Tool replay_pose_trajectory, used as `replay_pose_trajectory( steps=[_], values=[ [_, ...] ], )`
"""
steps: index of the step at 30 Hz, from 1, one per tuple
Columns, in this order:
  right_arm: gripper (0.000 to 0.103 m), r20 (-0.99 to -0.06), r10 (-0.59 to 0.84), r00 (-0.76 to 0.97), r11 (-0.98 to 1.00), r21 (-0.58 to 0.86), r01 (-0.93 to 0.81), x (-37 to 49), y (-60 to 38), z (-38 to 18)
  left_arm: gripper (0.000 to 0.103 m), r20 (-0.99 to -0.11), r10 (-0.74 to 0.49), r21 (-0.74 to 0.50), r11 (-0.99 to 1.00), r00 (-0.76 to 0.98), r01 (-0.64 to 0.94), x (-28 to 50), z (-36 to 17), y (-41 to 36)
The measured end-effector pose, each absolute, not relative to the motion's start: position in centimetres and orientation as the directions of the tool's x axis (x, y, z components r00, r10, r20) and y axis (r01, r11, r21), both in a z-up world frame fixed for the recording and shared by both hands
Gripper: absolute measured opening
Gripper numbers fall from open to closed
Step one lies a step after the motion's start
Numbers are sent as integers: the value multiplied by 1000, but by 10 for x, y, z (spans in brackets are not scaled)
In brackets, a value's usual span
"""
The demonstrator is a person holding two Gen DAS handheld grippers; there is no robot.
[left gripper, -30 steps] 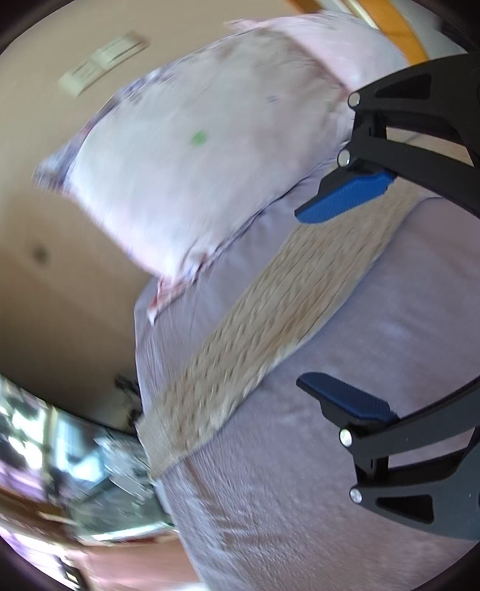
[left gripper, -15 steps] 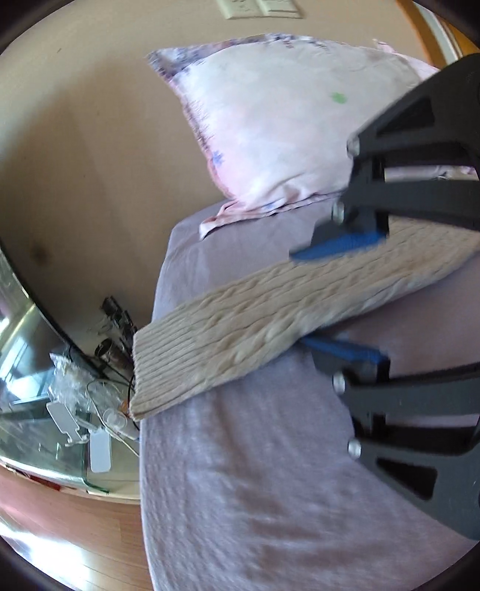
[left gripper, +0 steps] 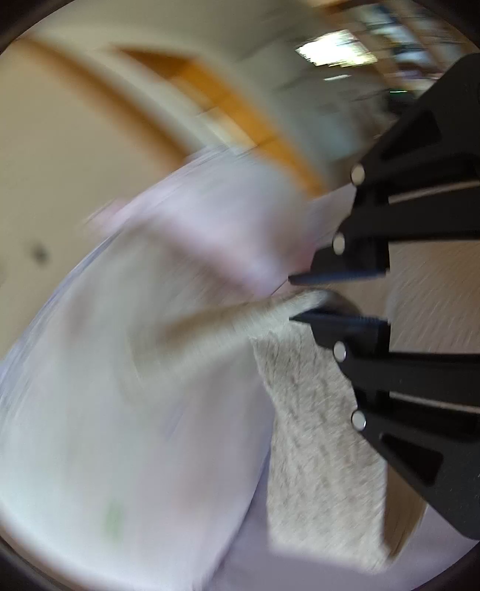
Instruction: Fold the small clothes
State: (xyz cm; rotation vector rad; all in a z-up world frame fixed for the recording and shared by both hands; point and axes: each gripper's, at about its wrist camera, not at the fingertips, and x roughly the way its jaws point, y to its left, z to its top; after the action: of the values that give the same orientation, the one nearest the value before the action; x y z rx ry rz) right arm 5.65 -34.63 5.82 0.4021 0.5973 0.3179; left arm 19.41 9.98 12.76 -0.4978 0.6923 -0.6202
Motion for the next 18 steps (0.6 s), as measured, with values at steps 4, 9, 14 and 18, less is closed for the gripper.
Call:
replay_pose_trajectory(
  steps=[4, 9, 14, 18],
  values=[
    [85, -483, 436, 759, 862, 467, -198, 35, -357, 59, 45, -545, -769, -572, 631, 332, 524, 156, 97, 6],
    [91, -473, 557, 683, 793, 546, -269, -7, -383, 42, 64, -556, -750, -551, 655, 359, 517, 94, 86, 56],
    [88, -458, 663, 591, 704, 649, -287, -53, -407, 16, 77, -538, -753, -577, 657, 379, 485, 18, 75, 134],
    [81, -473, 714, 516, 653, 715, -249, -89, -425, -13, 80, -550, -742, -623, 671, 384, 403, -44, 41, 172]
  ],
)
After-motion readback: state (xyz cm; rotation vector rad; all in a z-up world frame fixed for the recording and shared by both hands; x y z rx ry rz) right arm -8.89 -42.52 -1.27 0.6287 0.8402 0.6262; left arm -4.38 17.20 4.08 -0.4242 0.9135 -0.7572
